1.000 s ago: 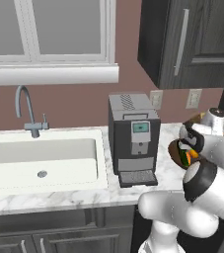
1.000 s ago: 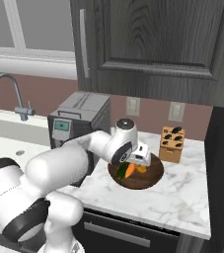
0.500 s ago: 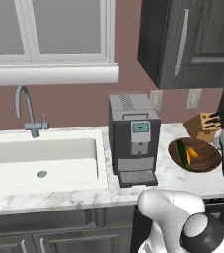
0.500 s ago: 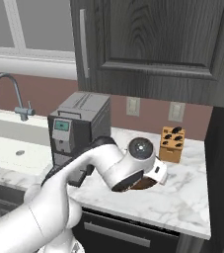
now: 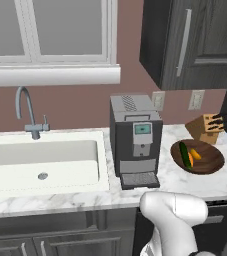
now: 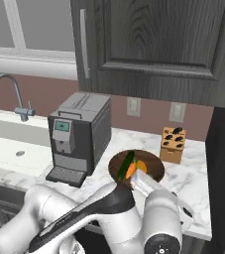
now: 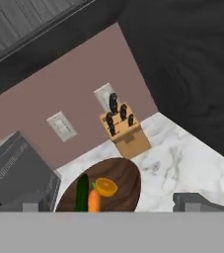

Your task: Take the cucumber, carrot, and orange from the freezer and place them in the bowl on the counter.

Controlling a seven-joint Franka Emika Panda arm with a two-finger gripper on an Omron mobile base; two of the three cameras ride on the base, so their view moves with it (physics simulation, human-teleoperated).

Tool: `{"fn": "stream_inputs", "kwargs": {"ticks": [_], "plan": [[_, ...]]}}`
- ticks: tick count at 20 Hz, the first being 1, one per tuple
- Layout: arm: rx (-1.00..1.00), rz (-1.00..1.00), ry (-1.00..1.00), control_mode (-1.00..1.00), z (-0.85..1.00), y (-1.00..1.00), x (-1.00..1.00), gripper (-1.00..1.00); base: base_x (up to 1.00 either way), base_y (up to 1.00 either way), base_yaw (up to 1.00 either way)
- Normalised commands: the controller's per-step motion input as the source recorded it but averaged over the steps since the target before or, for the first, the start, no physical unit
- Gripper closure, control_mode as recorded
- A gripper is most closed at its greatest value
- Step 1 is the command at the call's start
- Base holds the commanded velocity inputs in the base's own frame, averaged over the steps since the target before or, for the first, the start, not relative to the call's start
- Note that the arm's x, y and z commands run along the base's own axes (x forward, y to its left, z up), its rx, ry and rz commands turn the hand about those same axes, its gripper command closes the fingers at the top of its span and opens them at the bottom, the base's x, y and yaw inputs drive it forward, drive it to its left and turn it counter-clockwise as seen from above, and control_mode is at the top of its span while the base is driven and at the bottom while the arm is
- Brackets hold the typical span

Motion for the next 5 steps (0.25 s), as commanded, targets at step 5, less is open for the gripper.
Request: {"fn": "stream_inputs", "kwargs": {"ticks": [5], "plan": [[-0.11, 0.06, -0.61, -1.0, 0.13, 0.34, -0.93, -1.0, 0.0, 0.0, 0.0]]}}
